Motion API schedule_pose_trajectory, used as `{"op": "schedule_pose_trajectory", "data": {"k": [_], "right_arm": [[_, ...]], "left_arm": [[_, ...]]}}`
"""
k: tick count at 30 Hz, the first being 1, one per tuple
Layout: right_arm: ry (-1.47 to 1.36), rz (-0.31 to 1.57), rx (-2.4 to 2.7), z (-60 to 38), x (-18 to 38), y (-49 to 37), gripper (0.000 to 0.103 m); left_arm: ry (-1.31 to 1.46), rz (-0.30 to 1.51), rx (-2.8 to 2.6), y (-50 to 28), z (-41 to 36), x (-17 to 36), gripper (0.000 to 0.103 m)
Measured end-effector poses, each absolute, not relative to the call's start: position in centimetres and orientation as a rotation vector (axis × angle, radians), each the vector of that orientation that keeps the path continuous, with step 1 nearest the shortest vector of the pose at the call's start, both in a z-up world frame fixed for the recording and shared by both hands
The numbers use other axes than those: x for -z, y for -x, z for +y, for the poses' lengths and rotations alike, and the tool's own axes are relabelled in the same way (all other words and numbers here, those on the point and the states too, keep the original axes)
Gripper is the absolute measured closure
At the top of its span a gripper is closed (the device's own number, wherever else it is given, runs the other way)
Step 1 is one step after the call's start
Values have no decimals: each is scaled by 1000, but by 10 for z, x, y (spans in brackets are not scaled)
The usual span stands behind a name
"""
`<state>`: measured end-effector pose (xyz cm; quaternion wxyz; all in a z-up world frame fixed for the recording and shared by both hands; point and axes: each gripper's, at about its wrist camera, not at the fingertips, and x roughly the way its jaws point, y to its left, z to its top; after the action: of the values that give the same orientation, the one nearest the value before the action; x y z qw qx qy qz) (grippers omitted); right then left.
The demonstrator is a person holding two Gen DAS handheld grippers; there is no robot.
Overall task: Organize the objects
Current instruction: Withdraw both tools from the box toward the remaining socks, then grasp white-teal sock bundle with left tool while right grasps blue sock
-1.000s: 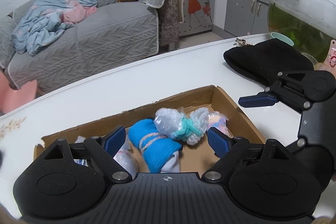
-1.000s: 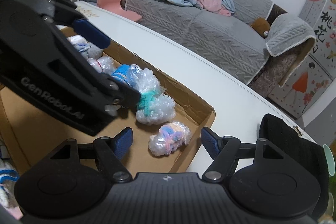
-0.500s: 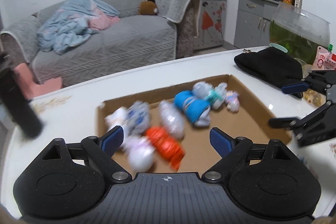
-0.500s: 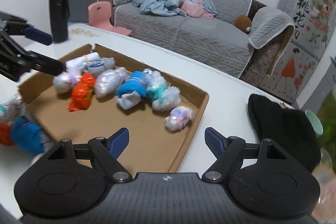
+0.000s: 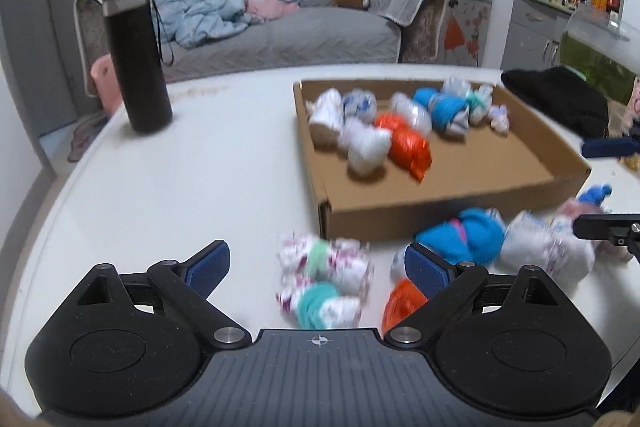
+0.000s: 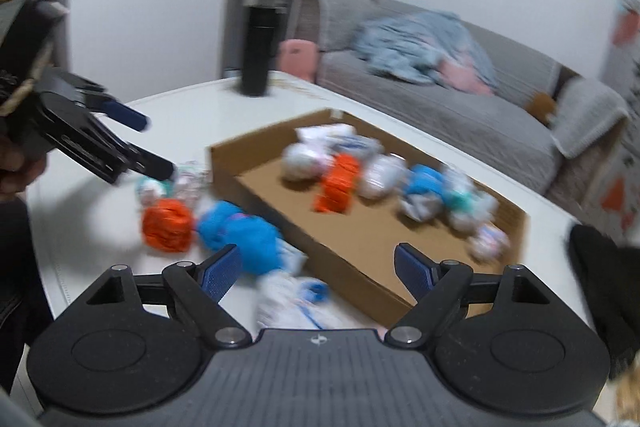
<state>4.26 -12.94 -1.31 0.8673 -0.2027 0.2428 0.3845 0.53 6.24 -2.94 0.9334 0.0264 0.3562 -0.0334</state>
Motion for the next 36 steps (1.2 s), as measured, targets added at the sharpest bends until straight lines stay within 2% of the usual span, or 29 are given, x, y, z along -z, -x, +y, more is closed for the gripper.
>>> {"op": "schedule_pose_trajectory", "data": {"k": [6,13,20,28,30,33,36], "right_arm": [[564,484,-915,-84,31,-49,24],[740,494,-988,-54,50,-54,41],[721,556,-1048,-55,47,-47,41],[804,536,-1036,-39,57,-57,41],[815,557,-1044,-36,61,-59,49],[774,577,-1058,-38,60,-56,54],[723,588,-1067,-44,60,-51,57]], "left_arm": [[-70,783,55,-9,71,50,7],[-103,820,-10,-8,92,62,7],[-96,821,-27,-1,111,60,7],[-88,831,-3,-11,103,66,8],[-82,840,2,-13,102,69,13],[-66,837,17,-12,103,70,19],[-61,824,31,-10,103,67,41]]}}
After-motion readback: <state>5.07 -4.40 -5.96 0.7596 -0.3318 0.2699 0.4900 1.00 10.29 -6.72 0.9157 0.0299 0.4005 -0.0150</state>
